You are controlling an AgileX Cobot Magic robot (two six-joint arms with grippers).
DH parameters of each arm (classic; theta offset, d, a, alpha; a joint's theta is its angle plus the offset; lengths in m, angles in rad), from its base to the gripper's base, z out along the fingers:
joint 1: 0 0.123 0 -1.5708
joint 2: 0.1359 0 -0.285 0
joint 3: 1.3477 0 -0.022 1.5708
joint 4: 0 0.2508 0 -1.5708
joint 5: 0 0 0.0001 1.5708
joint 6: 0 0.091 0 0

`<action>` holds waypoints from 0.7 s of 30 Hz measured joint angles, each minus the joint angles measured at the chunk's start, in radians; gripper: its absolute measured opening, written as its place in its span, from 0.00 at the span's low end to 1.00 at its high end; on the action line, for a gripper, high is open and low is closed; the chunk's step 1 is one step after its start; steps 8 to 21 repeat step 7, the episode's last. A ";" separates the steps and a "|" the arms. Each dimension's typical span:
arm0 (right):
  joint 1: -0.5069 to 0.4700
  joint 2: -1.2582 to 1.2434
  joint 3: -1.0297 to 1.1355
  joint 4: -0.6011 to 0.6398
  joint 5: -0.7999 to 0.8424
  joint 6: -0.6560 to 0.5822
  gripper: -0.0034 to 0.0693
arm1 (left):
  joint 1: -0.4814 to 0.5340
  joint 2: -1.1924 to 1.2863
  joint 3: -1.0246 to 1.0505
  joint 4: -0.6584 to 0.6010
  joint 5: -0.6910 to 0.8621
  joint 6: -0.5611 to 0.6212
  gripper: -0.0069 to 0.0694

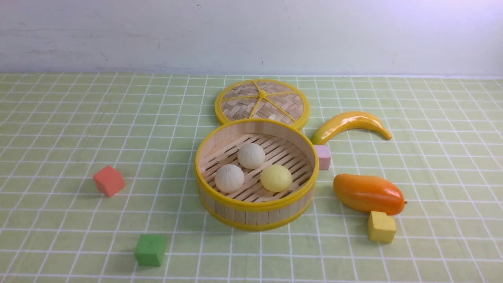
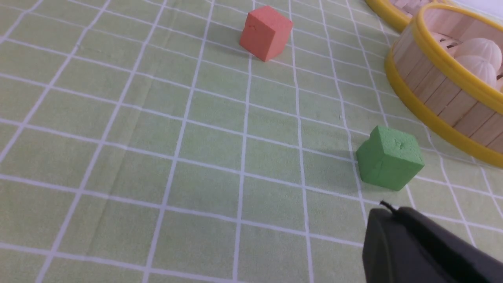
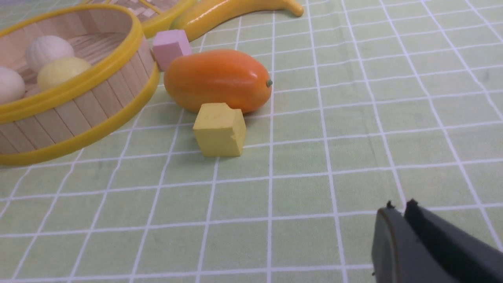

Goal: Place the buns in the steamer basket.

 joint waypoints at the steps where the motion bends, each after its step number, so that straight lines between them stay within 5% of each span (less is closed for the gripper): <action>1: 0.000 0.000 0.000 0.000 0.000 0.000 0.10 | 0.000 0.000 0.000 0.000 0.000 0.000 0.07; 21: 0.000 0.000 0.000 0.000 0.000 0.003 0.11 | 0.000 0.000 0.000 -0.001 0.000 0.000 0.08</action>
